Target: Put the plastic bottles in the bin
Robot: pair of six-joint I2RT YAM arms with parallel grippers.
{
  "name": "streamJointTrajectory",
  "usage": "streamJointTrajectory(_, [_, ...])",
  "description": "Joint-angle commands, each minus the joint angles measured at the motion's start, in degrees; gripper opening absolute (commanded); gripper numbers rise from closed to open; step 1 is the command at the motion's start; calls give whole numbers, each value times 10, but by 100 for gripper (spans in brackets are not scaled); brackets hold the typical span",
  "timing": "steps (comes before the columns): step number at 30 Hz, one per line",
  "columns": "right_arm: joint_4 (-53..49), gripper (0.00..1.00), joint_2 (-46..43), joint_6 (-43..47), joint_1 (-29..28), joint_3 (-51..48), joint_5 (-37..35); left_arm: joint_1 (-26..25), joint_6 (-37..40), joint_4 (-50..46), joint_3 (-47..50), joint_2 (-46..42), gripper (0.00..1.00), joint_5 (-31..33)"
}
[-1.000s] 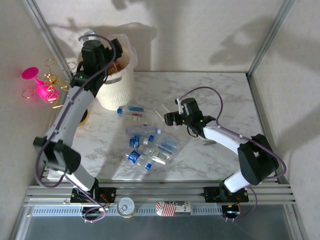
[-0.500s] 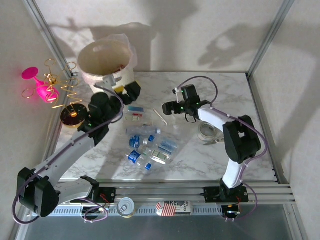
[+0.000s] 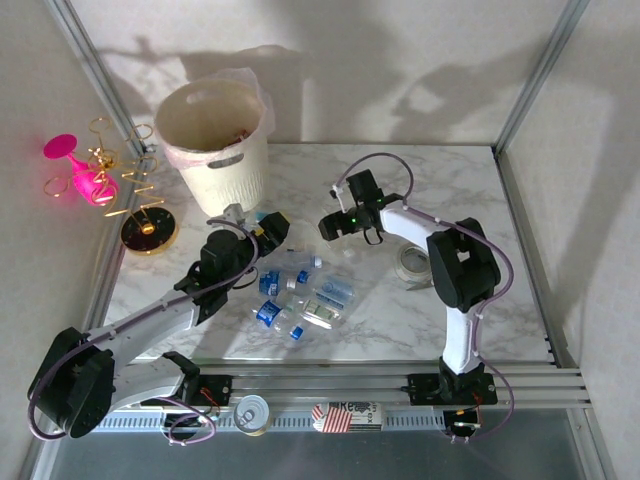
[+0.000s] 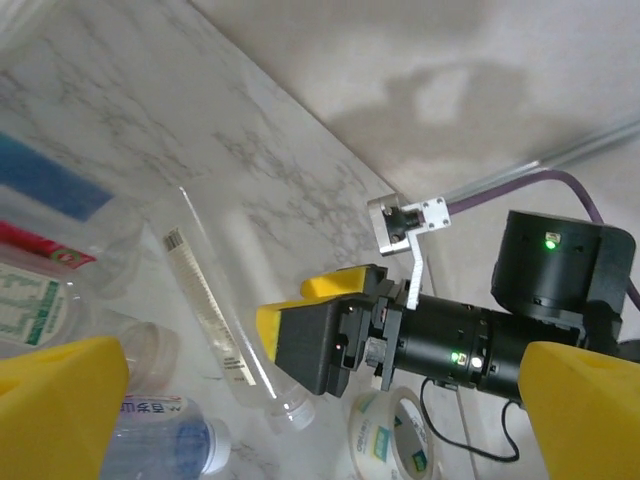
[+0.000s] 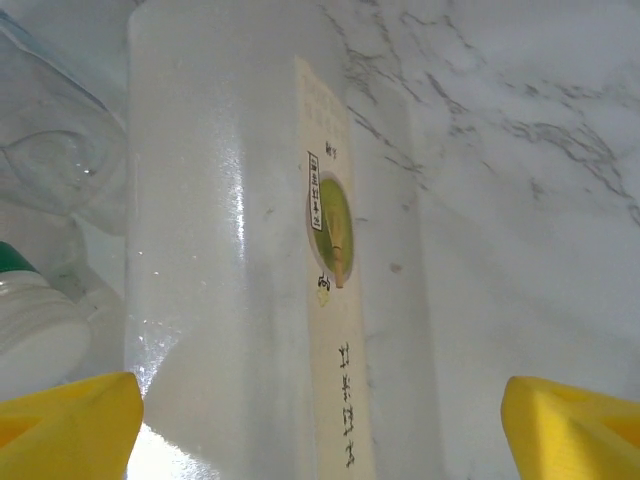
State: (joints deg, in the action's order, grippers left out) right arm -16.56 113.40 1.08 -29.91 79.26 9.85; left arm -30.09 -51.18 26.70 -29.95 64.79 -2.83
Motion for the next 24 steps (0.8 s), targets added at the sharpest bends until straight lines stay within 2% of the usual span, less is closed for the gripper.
streamJointTrajectory(1, [-36, 92, 35, 26, -14, 17, -48, -4, -31, 49, 4, -9, 100, 39])
streamJointTrajectory(10, [-23, 91, 54, 31, -36, 21, -54, -5, -46, 54, 2, 9, 100, 28])
streamJointTrajectory(15, [-16, 86, 60, 33, -38, 24, -51, -5, -46, 46, 4, -1, 100, 33])
streamJointTrajectory(19, [-7, 75, 56, 35, -38, 19, -50, -5, -47, 38, 4, -6, 100, 36])
streamJointTrajectory(24, [39, 57, 4, 35, -38, -24, -47, -6, -56, 42, 6, -4, 99, 39])
